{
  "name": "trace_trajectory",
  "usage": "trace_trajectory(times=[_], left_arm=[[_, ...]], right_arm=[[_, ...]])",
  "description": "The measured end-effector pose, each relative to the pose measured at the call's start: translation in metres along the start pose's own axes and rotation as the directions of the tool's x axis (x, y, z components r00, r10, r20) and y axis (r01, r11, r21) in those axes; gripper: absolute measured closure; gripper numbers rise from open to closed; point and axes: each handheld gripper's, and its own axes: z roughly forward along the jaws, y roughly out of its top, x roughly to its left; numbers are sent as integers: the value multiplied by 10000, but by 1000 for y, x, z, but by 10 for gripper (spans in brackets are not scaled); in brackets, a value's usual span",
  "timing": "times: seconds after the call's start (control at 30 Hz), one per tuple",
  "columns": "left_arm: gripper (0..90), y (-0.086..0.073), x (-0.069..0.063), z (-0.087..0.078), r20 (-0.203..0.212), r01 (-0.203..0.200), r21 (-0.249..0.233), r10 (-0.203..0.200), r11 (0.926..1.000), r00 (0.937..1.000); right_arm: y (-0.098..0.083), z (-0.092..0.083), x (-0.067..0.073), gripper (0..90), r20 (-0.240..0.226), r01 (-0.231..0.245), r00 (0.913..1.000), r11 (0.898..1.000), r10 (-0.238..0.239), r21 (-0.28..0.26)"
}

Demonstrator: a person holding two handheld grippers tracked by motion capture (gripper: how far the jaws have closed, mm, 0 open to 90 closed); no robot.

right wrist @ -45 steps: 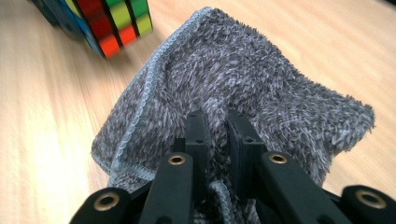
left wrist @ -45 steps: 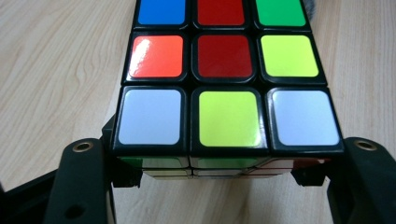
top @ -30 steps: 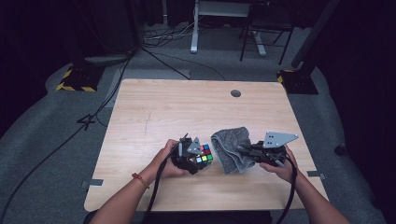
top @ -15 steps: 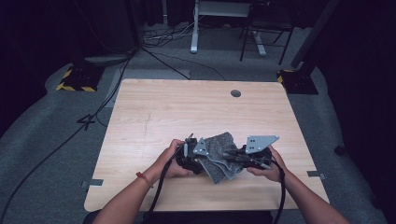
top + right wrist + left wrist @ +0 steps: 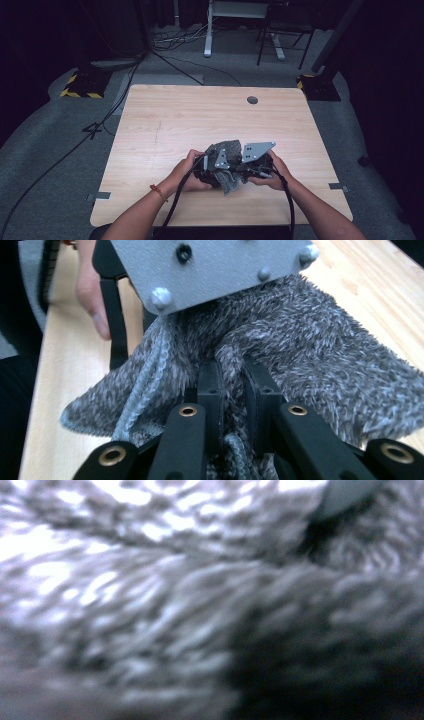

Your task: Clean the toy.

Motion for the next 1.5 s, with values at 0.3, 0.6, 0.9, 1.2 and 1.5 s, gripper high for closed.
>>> trace_trajectory(times=[0.3,0.6,0.9,1.2,1.5], left_arm=[[340,-5,1,-3,-71,33,93,-32,10000,10000],[340,-11,3,-16,125,132,-445,-126,9989,9998],[340,-9,2,-20,-33,10,-548,-12,9985,10000],[340,3,-8,-4,77,-405,-266,407,9988,9991],[340,3,-8,-7,-133,-406,-169,403,9990,9991]], right_arm=[[-6,0,-3,810,496,-34,9988,9998,25,176],[-23,-9,-14,812,932,-476,9946,9985,448,277],[-32,-15,-12,812,524,-685,9963,9976,685,-29],[-14,-22,6,813,114,-71,9999,9977,79,-674],[-19,-19,-1,812,563,-137,9983,9988,163,-470]])
